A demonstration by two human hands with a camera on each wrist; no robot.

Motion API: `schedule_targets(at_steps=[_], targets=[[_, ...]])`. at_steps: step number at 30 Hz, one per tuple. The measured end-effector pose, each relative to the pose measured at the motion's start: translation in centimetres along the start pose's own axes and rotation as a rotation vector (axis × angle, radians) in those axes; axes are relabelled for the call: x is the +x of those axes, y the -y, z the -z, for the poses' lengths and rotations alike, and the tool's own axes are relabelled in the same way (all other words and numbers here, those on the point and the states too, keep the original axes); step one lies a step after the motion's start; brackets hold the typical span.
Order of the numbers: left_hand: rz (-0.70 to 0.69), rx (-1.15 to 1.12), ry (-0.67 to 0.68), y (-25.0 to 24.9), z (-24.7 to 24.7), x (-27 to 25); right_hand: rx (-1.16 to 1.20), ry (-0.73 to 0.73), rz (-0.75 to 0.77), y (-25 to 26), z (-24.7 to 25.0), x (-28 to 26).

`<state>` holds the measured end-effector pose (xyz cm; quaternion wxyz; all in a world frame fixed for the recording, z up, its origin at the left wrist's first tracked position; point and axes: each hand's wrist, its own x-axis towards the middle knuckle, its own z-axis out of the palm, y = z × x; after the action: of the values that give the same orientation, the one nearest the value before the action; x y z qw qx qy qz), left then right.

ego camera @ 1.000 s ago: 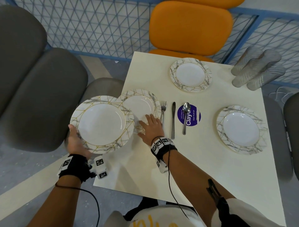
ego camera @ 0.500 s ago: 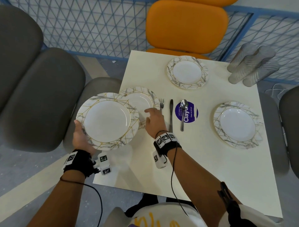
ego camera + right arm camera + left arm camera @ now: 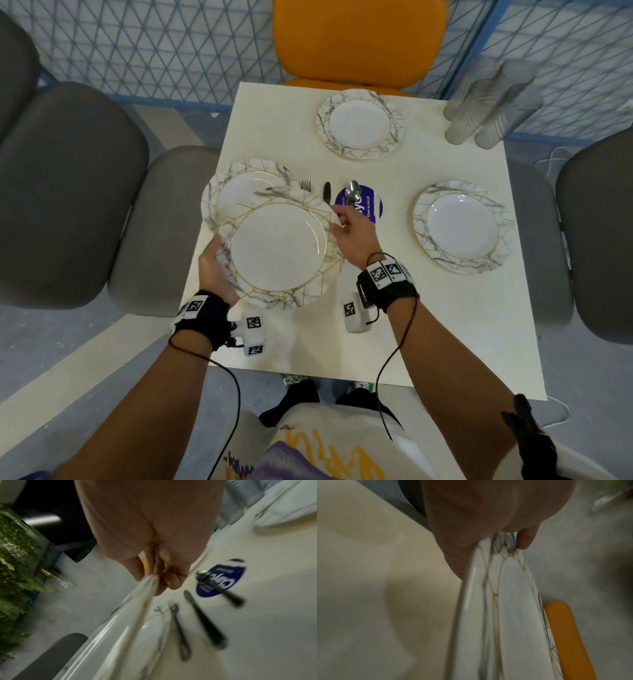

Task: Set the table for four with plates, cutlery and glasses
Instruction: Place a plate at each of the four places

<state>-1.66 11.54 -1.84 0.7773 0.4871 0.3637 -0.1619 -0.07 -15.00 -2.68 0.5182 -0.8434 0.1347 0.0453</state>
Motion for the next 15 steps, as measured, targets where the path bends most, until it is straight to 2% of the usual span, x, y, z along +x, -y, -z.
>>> schedule_targets(at_steps=[3, 6, 8, 15], targets=[[0.025, 0.263, -0.077, 3.0, -1.9, 0.3, -0.03, -0.033, -0.11, -3.6, 2.7, -2.2], [-0.144, 0.607, -0.11, 6.5, -2.4, 1.2, -0.043, -0.039, -0.186, -6.9, 5.0, -4.7], [-0.2, 0.79, -0.102, 8.7, -2.5, 1.3, -0.07, -0.04, -0.224, -8.6, 5.9, -6.4], [-0.233, 0.978, -0.062, 13.2, -3.0, 0.1, -0.123, -0.051, -0.262, -12.6, 7.8, -10.3]])
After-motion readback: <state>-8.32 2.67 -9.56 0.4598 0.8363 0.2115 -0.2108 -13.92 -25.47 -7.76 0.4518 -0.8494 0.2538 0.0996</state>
